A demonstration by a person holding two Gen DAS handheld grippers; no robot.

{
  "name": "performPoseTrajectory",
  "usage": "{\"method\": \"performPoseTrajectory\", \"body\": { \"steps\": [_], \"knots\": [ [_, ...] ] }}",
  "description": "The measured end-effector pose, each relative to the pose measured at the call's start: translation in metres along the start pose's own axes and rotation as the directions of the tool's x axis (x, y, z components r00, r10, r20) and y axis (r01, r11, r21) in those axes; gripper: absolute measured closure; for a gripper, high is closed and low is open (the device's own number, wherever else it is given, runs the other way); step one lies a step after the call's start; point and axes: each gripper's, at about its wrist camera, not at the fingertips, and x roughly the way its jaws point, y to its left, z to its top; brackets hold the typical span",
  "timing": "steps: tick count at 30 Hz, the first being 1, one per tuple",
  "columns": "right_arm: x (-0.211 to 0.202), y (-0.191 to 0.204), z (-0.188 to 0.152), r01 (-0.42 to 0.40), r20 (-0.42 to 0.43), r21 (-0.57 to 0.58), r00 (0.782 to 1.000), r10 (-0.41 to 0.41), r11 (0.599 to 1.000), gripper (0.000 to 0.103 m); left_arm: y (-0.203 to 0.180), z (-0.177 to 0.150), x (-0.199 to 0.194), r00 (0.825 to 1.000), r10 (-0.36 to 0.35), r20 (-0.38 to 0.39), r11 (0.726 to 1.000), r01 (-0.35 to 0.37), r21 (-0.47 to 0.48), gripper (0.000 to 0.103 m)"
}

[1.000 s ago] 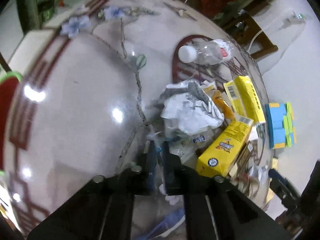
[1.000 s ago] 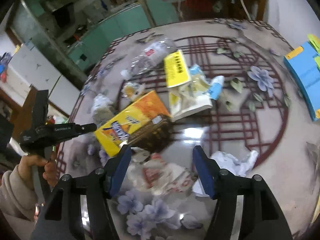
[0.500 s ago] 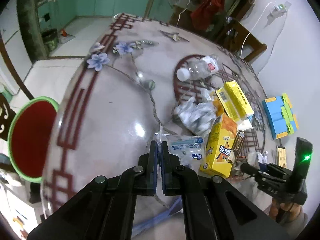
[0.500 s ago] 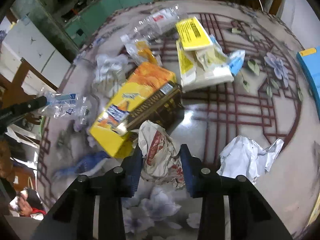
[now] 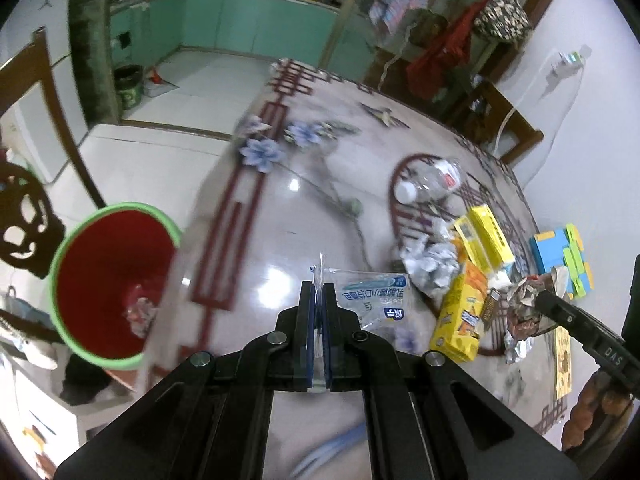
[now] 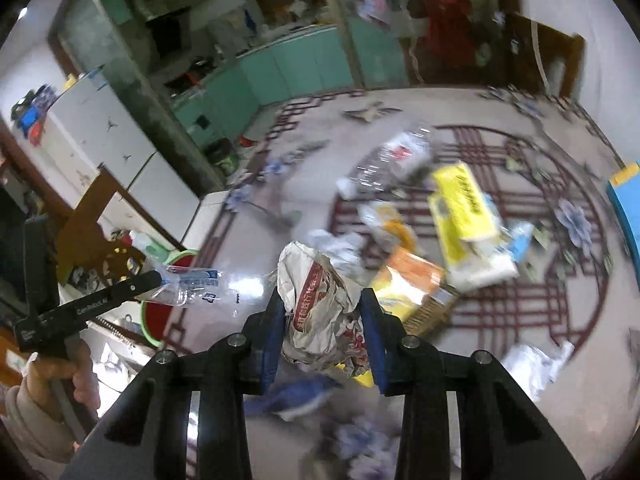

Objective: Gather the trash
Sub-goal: 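Carry wrapper and white bag over the red bucket and release both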

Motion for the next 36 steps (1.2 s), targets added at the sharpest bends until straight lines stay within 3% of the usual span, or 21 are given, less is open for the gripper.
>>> {"method": "performPoseTrajectory", "body": {
  "steps": [7,20,36],
  "knots": [
    [0.025,0.063,0.006,-0.044,-0.025,-0.064,0.999,0.043,0.997,0.069,0.055,0.006,-0.022,0.998,0.043,0.04,0.998,-0.041,-0.056,0.1],
    [0.073,0.164,0.008,-0.1,-0.07,-0.144,0.993,0.091,0.985,0.069,0.144,0.015,-0.041,0.995,0.087,0.048,0.989,-0.081,-0.124,0.1],
    [0.111,0.23,0.007,-0.131,-0.105,-0.164,0.988,0.114,0.978,0.069,0.209,0.024,-0.046,0.993,0.11,0.035,0.984,-0.104,-0.146,0.1]
  ]
}}
